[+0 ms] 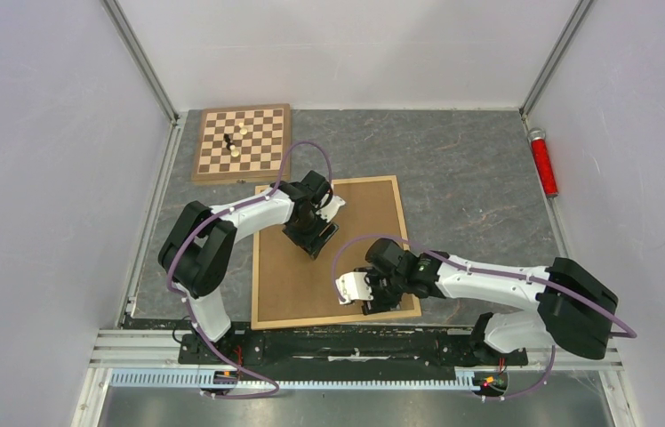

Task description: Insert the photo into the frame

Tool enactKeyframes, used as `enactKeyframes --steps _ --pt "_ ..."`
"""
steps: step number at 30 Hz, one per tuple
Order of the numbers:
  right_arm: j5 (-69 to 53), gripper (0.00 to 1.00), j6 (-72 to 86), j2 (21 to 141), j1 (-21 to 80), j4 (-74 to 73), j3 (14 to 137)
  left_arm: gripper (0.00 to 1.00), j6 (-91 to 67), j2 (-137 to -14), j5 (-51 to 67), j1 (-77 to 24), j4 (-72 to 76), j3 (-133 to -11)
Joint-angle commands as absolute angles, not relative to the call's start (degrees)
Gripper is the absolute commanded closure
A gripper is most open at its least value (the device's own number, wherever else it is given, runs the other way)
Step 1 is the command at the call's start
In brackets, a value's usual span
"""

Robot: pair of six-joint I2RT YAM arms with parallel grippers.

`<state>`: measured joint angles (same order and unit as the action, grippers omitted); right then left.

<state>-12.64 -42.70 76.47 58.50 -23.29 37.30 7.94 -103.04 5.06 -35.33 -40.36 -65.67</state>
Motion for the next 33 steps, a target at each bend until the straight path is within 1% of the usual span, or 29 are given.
enactKeyframes --steps 1,9,18,21,27,33 --pt "-6.5 0.41 -46.0 82.3 58.8 -22.9 30.5 0.30 8.7 -107.1 7.9 -35.0 -38.5 -62.9" --pt "-6.0 0.43 -49.0 82.5 58.8 -30.5 28.8 0.30 8.9 -106.5 7.7 -34.4 -38.5 -62.5" --pt "-2.8 0.44 -51.0 76.7 58.2 -37.5 28.4 0.30 9.2 -106.8 7.7 -33.8 -38.3 -62.7" --pt "-2.9 0.44 -51.0 74.5 57.4 -38.7 28.9 0.27 9.3 -106.7 7.9 -33.8 -38.3 -62.8" --pt "-3.4 0.34 -50.2 68.2 53.8 -39.1 31.6 0.20 10.0 -105.2 8.1 -33.8 -37.7 -62.8" --pt "-5.4 0.30 -48.1 61.4 53.3 -38.8 32.4 0.18 10.7 -103.9 8.8 -33.4 -37.0 -62.9"
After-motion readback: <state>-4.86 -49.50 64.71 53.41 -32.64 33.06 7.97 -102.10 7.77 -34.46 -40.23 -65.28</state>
